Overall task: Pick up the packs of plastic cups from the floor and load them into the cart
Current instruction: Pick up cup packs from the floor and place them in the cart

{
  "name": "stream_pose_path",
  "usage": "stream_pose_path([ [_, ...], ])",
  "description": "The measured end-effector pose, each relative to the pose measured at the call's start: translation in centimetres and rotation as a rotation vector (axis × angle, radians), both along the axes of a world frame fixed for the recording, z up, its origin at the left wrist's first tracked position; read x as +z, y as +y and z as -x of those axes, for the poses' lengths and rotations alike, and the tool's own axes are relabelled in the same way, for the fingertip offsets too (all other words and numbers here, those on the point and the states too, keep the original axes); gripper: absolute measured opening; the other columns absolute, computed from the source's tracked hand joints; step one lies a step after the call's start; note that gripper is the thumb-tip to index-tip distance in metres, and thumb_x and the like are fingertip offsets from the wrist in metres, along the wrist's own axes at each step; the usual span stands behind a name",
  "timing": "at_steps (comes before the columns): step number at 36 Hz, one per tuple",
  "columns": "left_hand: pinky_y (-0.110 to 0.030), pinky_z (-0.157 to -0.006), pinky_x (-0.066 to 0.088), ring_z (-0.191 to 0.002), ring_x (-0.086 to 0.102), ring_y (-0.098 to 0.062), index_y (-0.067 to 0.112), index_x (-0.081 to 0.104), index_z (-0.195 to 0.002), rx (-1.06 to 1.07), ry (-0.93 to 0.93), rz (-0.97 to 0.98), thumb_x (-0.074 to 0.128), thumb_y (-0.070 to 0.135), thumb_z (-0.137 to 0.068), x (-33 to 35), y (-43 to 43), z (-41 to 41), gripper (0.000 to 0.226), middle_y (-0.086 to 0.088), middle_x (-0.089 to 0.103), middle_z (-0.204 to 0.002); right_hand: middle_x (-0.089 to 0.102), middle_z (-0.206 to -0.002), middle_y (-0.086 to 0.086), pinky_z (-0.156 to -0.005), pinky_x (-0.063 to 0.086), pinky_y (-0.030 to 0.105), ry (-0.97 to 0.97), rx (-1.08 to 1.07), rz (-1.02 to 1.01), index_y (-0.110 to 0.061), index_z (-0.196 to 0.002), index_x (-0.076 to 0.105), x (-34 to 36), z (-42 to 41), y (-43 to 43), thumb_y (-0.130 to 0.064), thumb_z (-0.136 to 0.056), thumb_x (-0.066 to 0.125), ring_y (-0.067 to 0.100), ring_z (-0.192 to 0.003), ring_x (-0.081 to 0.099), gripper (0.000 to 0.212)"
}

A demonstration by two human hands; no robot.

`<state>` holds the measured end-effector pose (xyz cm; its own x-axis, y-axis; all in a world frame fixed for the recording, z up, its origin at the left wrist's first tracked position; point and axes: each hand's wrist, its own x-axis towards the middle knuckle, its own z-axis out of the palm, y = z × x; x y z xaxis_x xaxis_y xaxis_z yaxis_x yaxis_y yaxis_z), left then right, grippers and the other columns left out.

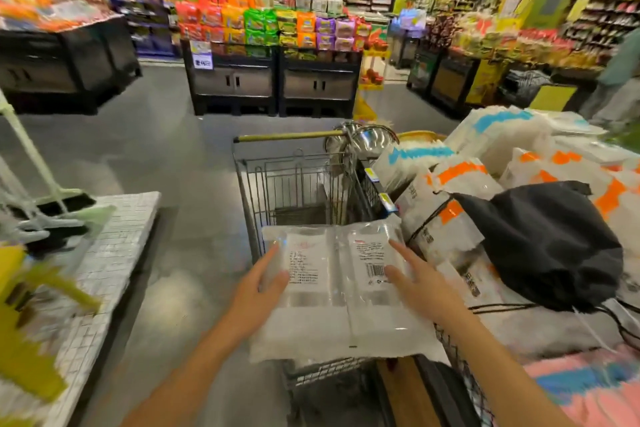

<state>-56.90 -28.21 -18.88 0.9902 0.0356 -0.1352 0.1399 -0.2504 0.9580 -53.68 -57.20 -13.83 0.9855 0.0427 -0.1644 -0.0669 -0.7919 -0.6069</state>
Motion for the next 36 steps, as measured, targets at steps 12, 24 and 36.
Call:
stream_pose_path([
  [12,-0.039,-0.095,0.052,-0.099,0.065,-0.015,0.068,0.034,-0.132,0.070,0.218,0.004,0.062,0.047,-0.083,-14.0,0.1,-8.5,0.061,0.008,0.061,-0.128,0.042,-0.152,-0.008,-0.112,0.039,0.040,0.170,0.003,-0.109,-0.043,-0.150,0.026,-11.0,-9.8,0.4,-0.034,-0.098,0.055,0.015,-0.135,0.046,0.061],
  [24,-0.030,-0.112,0.028,-0.138,0.033,-0.011,0.037,0.020,-0.151,0.188,0.407,-0.101,0.058,0.018,-0.095,-23.3,-4.0,-16.3,0.071,0.007,0.034,-0.148,0.039,-0.152,-0.010,-0.111,0.041,0.039,0.306,-0.015,-0.172,-0.054,-0.146,0.027,-25.2,-20.9,-0.6,-0.026,-0.099,0.055,0.014,-0.136,0.043,0.061],
  [36,-0.039,-0.120,0.020,-0.143,0.022,-0.012,0.040,0.020,-0.146,0.253,0.526,-0.122,0.054,-0.002,-0.092,-31.8,-10.1,-17.5,0.077,0.012,0.026,-0.150,0.028,-0.149,-0.014,-0.112,0.039,0.046,0.497,-0.140,-0.233,-0.049,-0.147,0.027,-35.5,-21.5,-3.1,-0.012,-0.100,0.050,0.014,-0.138,0.039,0.064],
])
